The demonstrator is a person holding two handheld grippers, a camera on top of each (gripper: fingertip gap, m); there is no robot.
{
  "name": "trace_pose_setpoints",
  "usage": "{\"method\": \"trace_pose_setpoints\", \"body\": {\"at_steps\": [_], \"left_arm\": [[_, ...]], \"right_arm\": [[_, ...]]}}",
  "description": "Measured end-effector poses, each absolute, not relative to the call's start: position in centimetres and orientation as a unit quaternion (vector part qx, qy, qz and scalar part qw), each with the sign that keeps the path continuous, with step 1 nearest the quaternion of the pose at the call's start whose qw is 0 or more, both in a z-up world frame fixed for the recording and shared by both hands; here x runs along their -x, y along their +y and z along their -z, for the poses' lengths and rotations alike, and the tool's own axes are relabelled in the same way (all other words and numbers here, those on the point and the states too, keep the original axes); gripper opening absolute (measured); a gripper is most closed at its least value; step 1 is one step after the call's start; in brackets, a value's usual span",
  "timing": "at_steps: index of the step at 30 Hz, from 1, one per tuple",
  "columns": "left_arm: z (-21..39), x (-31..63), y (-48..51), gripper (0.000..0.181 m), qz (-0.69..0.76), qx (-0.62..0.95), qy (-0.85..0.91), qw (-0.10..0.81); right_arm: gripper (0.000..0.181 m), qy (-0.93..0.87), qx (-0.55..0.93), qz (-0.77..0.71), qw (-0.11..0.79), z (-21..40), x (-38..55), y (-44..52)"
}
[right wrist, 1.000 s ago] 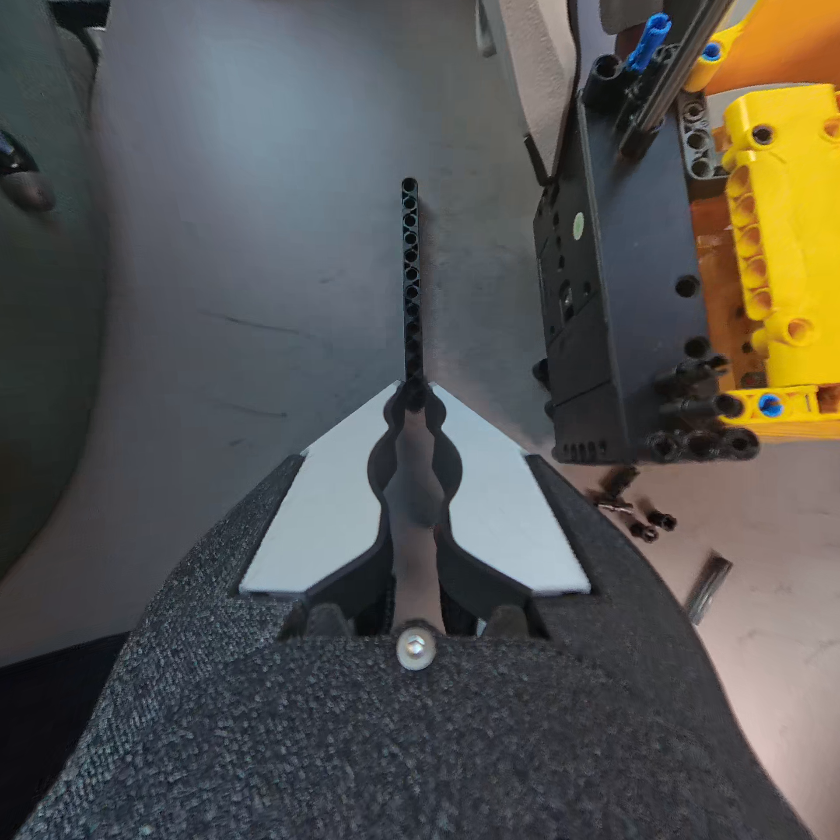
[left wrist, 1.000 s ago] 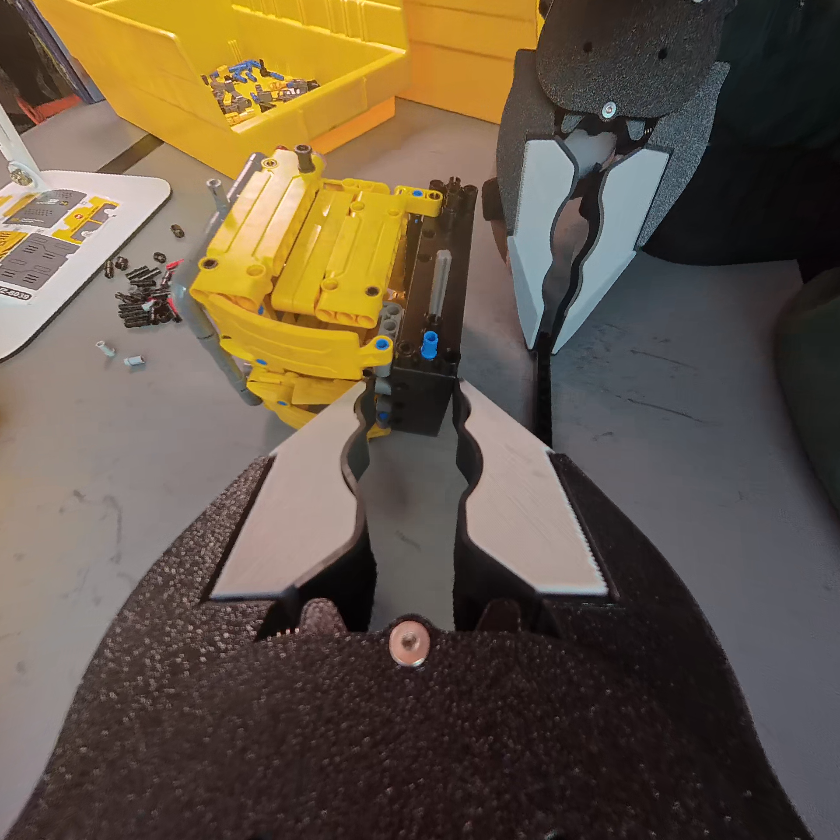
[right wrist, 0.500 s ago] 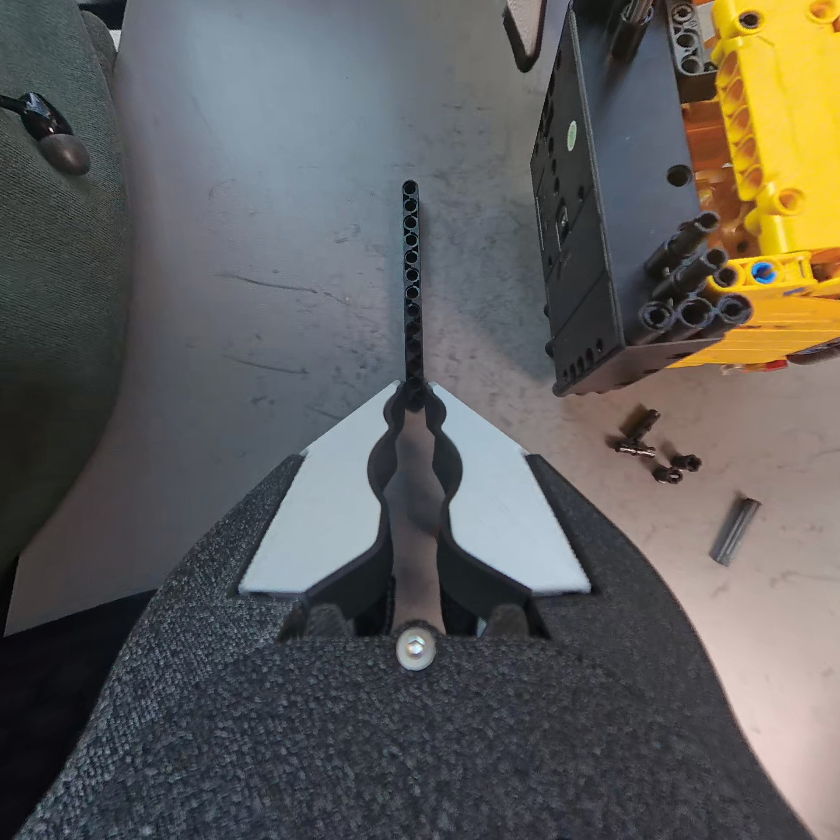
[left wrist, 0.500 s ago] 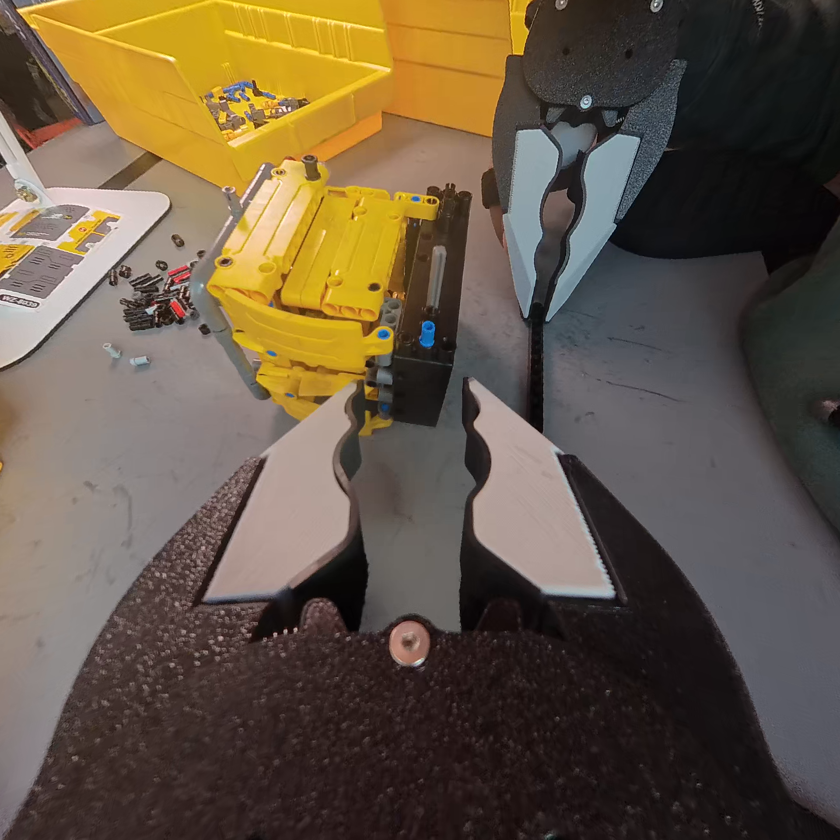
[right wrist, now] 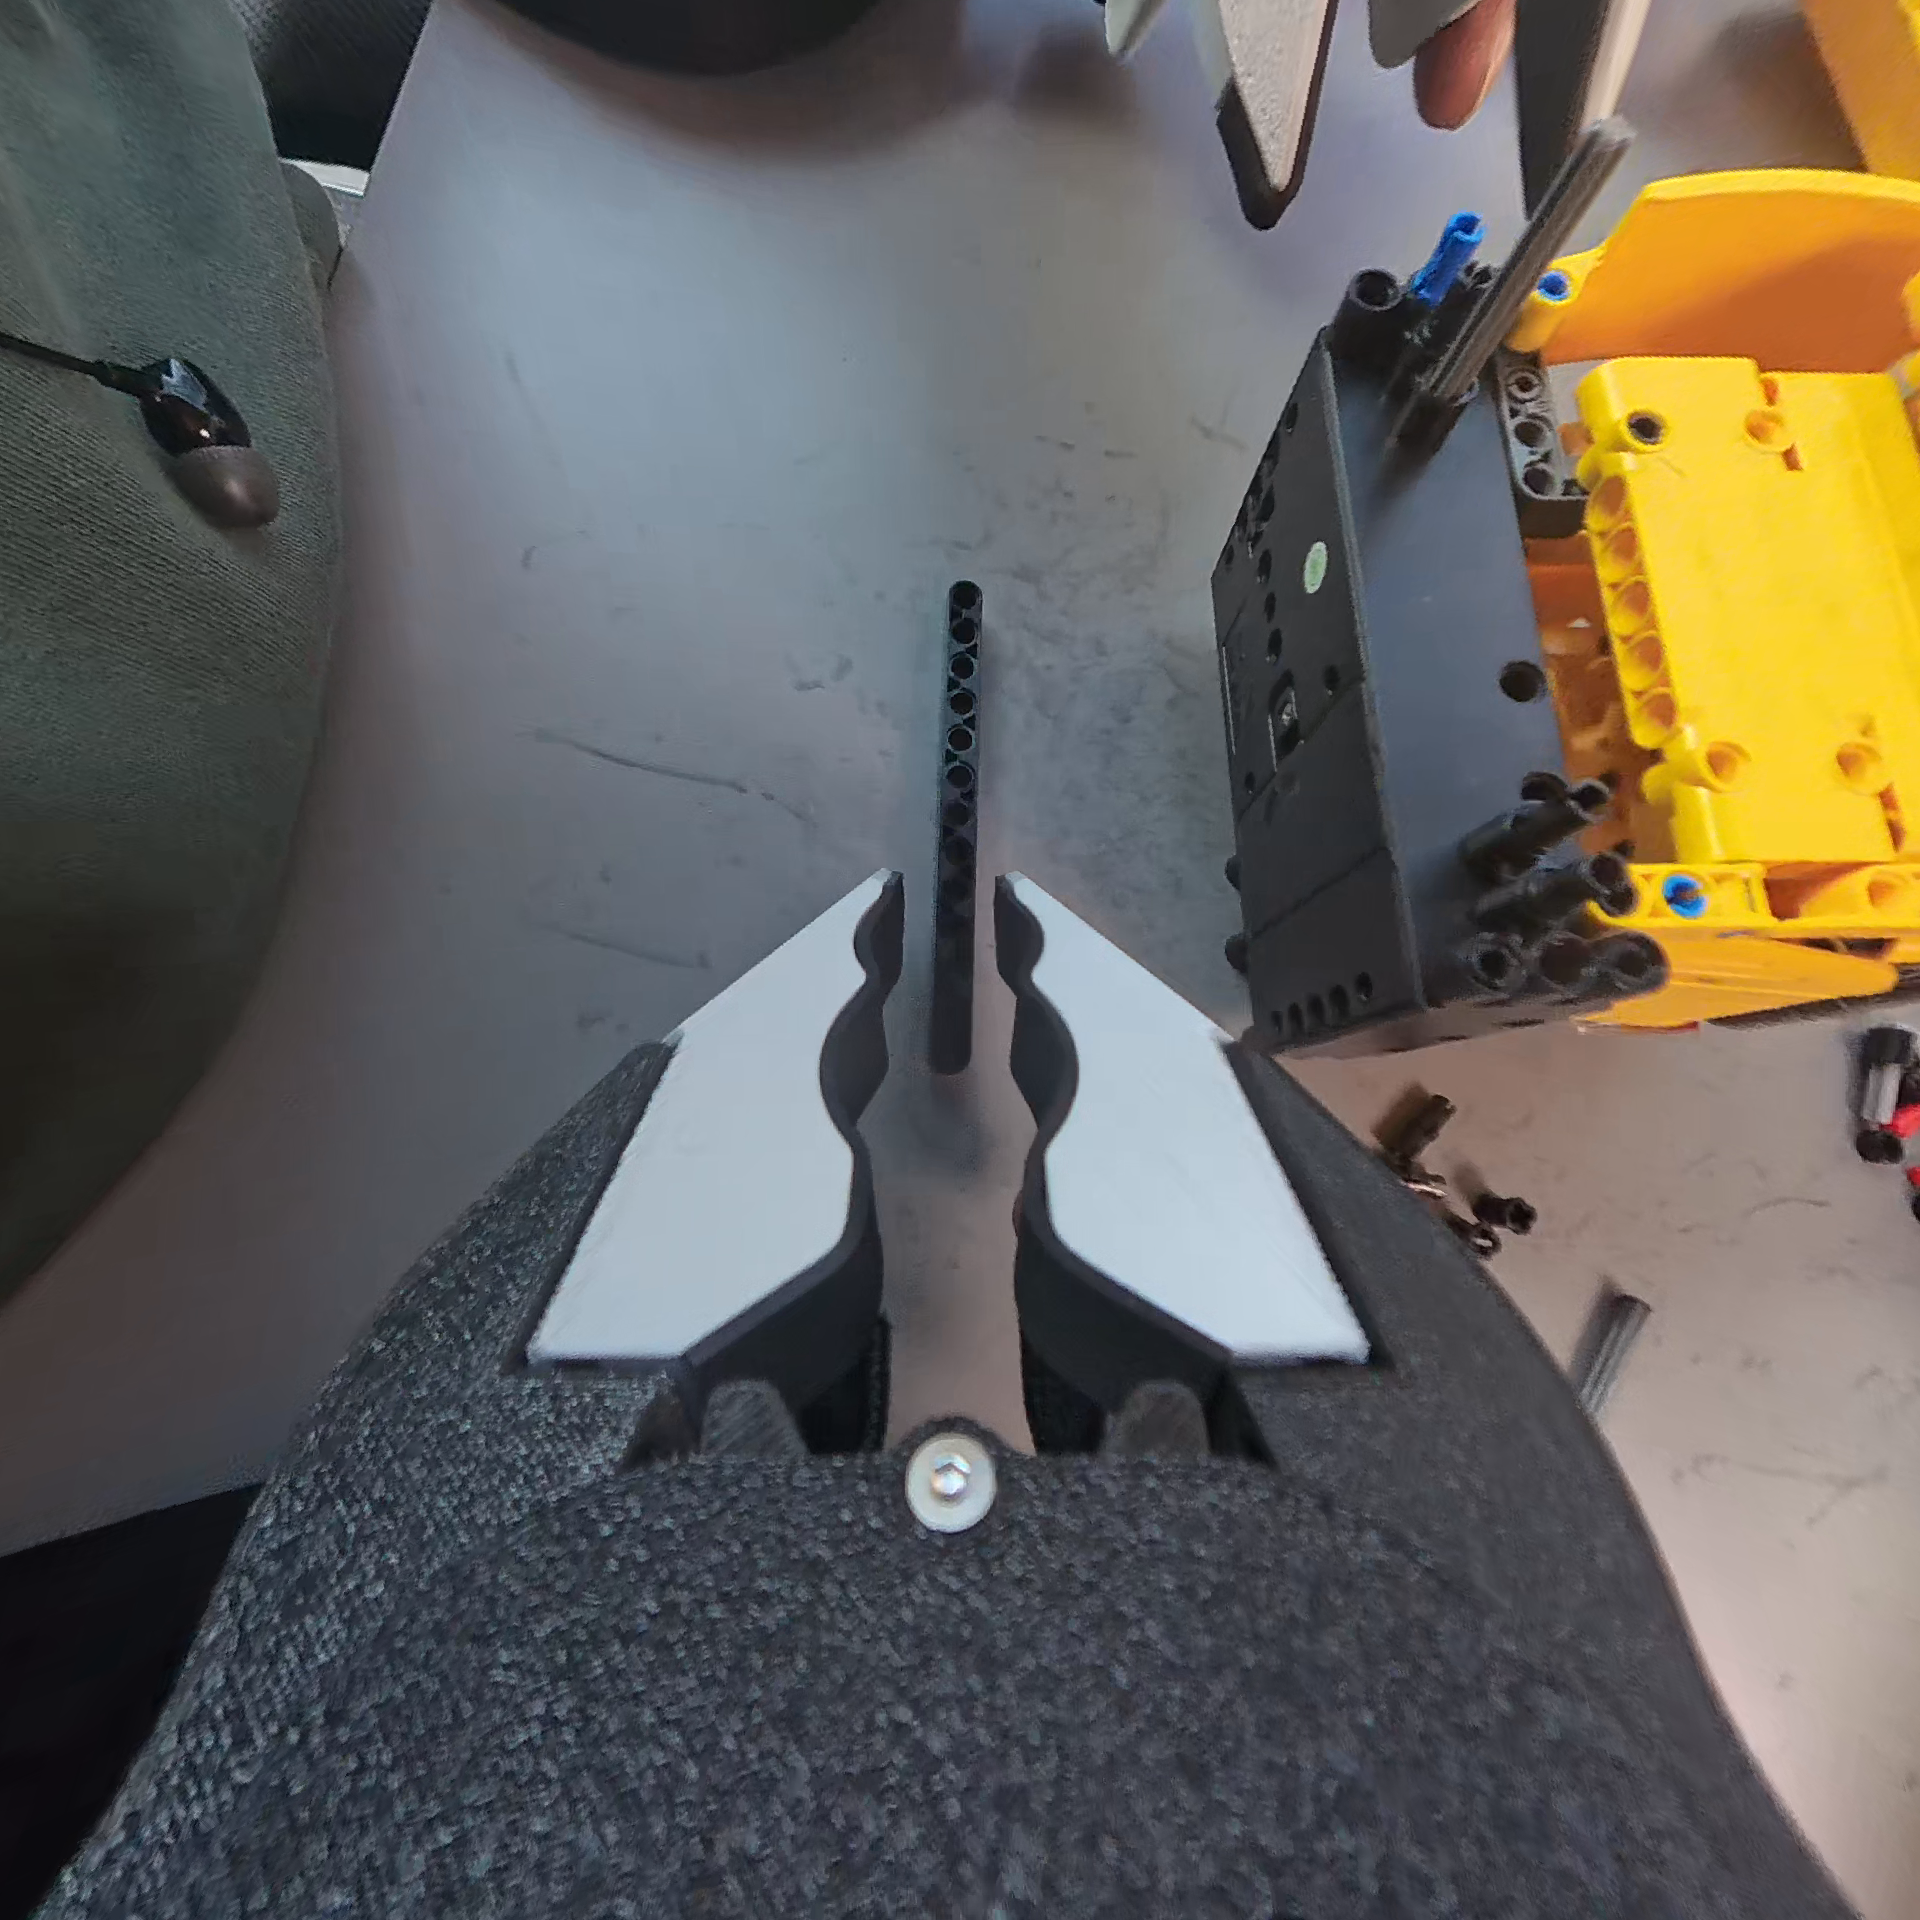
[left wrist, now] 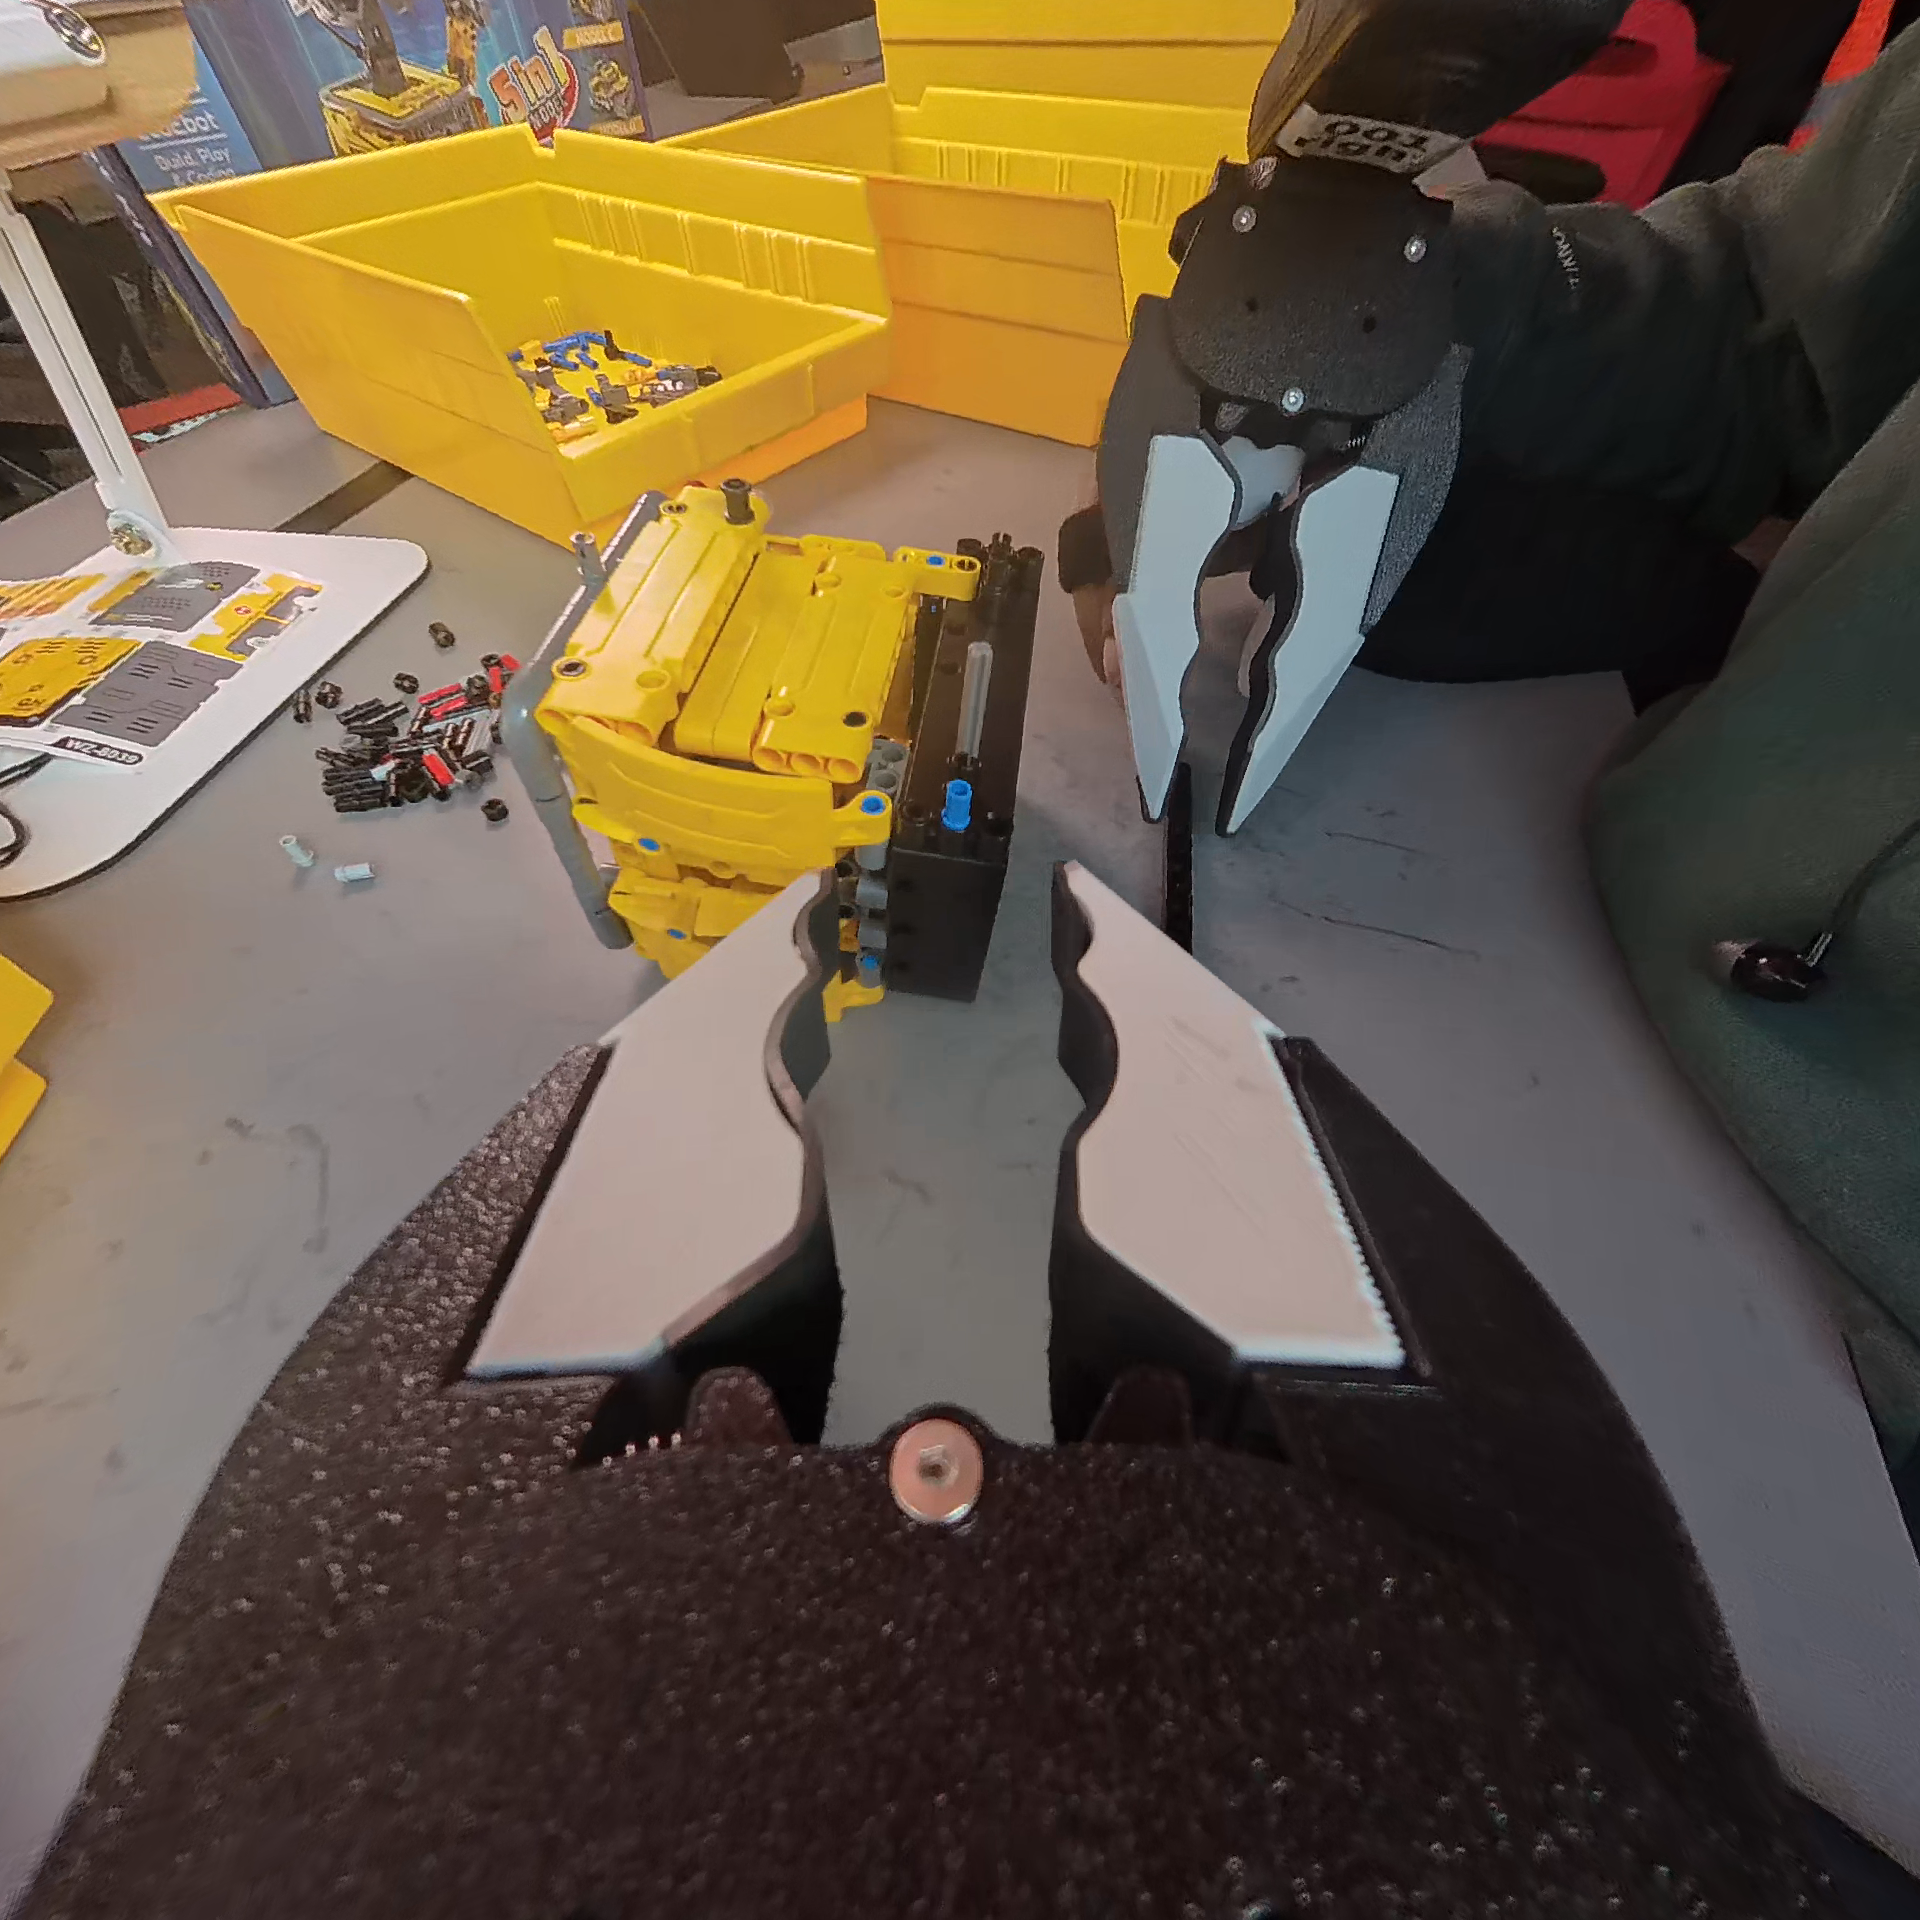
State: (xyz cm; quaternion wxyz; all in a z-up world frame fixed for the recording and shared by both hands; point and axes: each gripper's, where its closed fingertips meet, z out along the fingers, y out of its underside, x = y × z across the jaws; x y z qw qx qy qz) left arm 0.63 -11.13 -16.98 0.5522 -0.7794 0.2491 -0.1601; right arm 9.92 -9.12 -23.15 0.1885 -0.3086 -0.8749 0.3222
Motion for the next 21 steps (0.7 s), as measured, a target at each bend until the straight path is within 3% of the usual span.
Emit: {"method": "trace_pose_setpoints", "body": {"at_steps": [8, 16, 21], "left_arm": [[16.2, -0.6, -11.0, 0.046, 0.167, 0.768, 0.239, 0.570], [14.3, -2.5, -12.6, 0.027, 0.239, 0.729, 0.264, 0.585], [15.1, -4.6, -13.0, 0.026, 0.249, 0.731, 0.296, 0.562]], "right_arm": [[0.007, -0.881, 0.308, -0.319, 0.166, 24.1, -10.4, -9.4], [0.007, -0.853, 0.327, -0.358, 0.196, 22.4, -9.6, -8.5], [0.007, -0.821, 0.319, -0.409, 0.241, 19.2, -8.8, -8.6]]}}
